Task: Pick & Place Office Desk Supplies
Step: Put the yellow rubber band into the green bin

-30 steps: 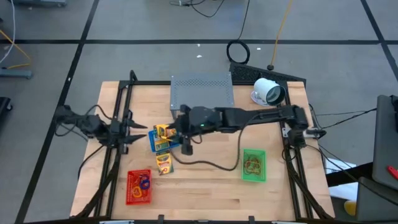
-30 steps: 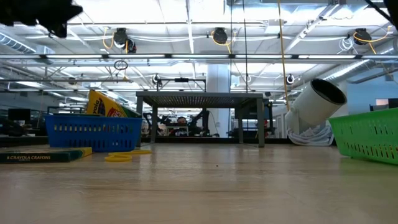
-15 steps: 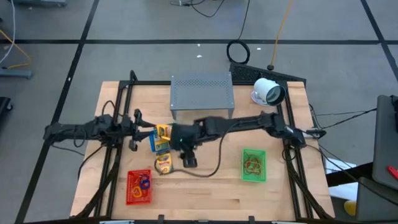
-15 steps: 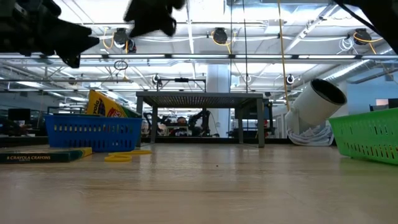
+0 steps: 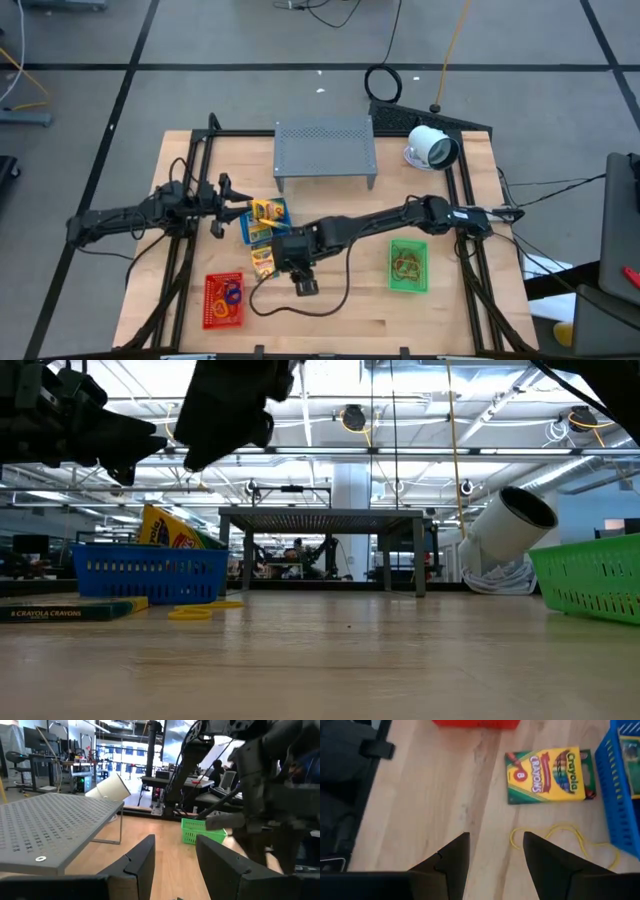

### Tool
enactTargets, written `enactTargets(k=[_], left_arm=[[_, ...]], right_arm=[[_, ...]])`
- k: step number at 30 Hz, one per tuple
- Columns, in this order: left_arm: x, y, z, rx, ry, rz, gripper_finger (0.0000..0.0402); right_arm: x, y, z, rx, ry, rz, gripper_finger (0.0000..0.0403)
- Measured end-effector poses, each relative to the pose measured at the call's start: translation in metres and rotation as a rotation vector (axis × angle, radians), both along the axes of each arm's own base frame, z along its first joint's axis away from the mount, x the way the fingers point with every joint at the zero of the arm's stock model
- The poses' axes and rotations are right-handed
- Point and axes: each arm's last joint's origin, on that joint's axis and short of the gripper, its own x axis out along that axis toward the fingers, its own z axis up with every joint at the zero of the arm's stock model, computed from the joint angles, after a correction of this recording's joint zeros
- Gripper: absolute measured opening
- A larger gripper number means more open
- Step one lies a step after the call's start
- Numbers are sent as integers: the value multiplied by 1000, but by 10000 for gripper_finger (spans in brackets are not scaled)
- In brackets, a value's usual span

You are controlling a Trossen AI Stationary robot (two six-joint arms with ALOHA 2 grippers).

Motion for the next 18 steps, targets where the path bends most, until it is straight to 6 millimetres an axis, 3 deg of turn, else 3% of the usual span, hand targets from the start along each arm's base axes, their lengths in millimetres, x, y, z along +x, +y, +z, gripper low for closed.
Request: enactTargets(k=[4,9,18], left_arm=[[0,2,-1,0,11,-3,152],[0,3,-1,-4,10,7,152],[0,3,-1,-30,11,5,152]], right_arm=[[4,1,0,-20,-49,38,173],[9,9,3,-171,-189,169,173],[12,1,-22,-245,-194,204,169]])
